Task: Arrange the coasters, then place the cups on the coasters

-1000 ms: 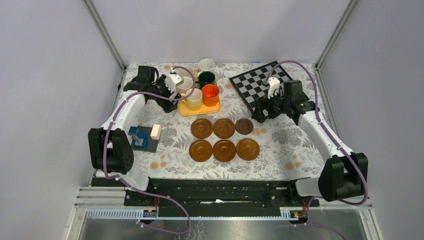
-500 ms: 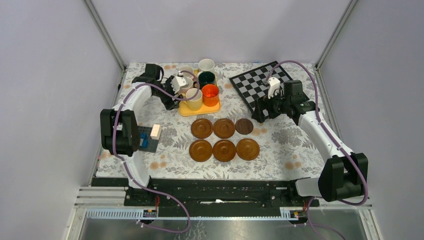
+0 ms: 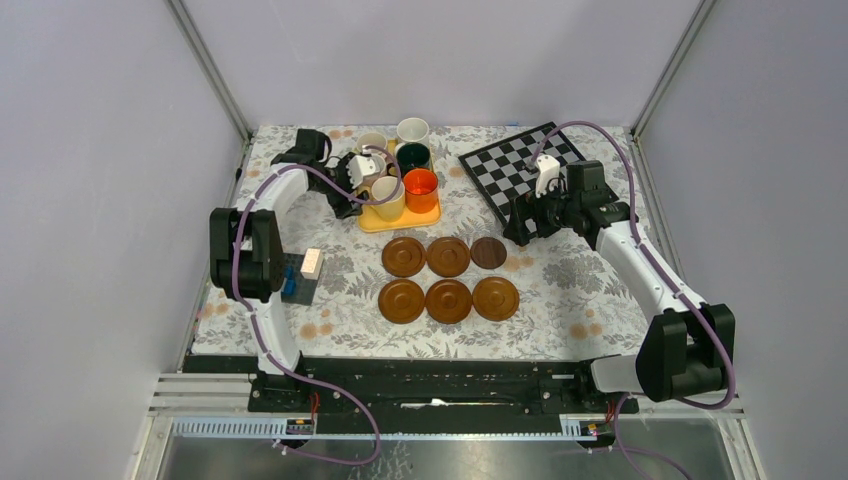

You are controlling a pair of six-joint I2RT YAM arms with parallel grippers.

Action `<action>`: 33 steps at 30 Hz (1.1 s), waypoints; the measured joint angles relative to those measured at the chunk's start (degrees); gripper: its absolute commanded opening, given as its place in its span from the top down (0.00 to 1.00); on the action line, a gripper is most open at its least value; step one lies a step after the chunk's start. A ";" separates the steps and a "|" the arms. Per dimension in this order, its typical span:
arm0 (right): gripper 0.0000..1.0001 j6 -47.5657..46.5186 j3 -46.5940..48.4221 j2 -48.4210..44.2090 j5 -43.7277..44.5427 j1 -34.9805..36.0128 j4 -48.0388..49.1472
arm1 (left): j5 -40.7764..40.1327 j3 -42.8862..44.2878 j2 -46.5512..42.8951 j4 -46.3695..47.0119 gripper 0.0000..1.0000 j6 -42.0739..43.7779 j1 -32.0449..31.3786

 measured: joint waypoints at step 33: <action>0.01 0.00 0.00 1.07 0.00 -0.02 0.22 | 5.03 -2.69 -1.57 0.33 0.59 2.45 -2.03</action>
